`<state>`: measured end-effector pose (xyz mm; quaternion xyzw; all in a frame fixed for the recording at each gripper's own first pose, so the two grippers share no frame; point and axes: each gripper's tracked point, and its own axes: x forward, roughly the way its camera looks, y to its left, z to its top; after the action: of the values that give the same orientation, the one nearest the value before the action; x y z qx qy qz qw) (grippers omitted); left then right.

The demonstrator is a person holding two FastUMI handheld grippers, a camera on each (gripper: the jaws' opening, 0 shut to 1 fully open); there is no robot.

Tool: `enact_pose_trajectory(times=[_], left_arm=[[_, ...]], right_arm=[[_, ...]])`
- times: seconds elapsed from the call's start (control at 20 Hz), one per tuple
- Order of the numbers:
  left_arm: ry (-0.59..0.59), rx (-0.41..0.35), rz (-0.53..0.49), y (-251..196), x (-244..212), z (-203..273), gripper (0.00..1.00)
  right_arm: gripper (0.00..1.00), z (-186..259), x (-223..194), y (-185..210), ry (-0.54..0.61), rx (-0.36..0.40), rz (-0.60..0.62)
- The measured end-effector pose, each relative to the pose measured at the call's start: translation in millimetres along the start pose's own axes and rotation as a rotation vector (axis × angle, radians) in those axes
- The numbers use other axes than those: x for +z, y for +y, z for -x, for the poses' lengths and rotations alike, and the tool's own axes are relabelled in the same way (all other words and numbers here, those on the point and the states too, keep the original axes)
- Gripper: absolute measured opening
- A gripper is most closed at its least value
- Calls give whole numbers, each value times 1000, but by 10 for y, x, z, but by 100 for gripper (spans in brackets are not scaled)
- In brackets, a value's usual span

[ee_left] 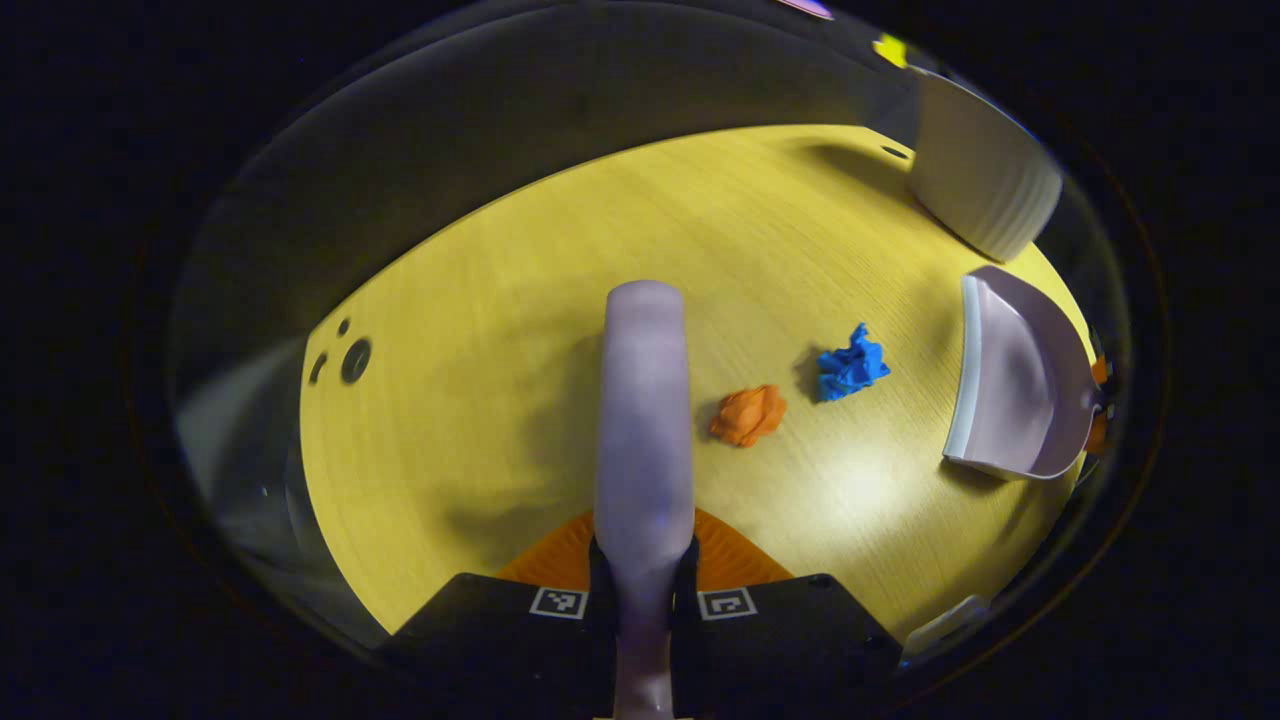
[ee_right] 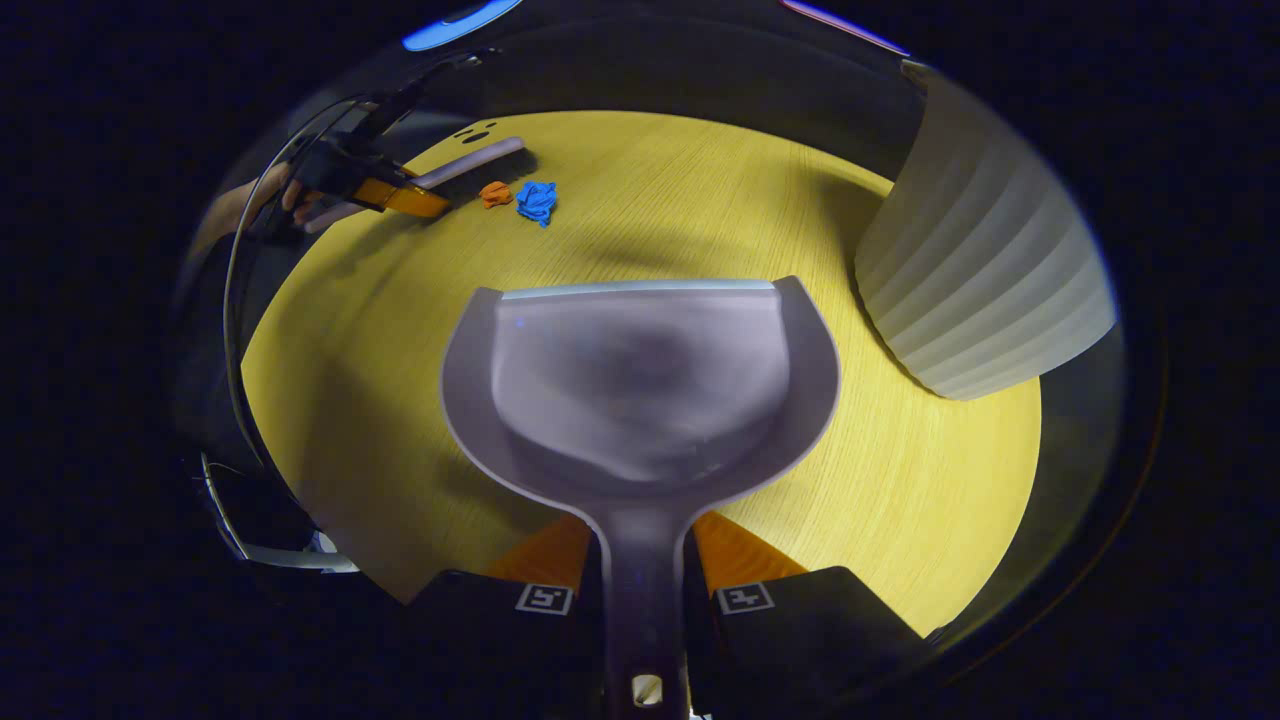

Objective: Pick up the small broom and dustpan from the desktop, sweep the trash into the dustpan with the broom, and then empty the trash into the garbage bin.

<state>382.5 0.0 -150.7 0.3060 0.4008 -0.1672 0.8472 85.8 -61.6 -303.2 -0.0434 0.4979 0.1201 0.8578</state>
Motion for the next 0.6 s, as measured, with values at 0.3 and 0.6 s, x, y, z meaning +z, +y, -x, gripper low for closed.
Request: enact_pose_trajectory(times=[0.3, 0.6], left_arm=[[23, -142, -313, -513, 265, -134, 26], [92, -340, -426, -1467, 223, -2, 26]], right_arm=[[37, -60, 10, 52, -10, 24, 60], [37, -64, -20, 68, -20, 21, 79]])
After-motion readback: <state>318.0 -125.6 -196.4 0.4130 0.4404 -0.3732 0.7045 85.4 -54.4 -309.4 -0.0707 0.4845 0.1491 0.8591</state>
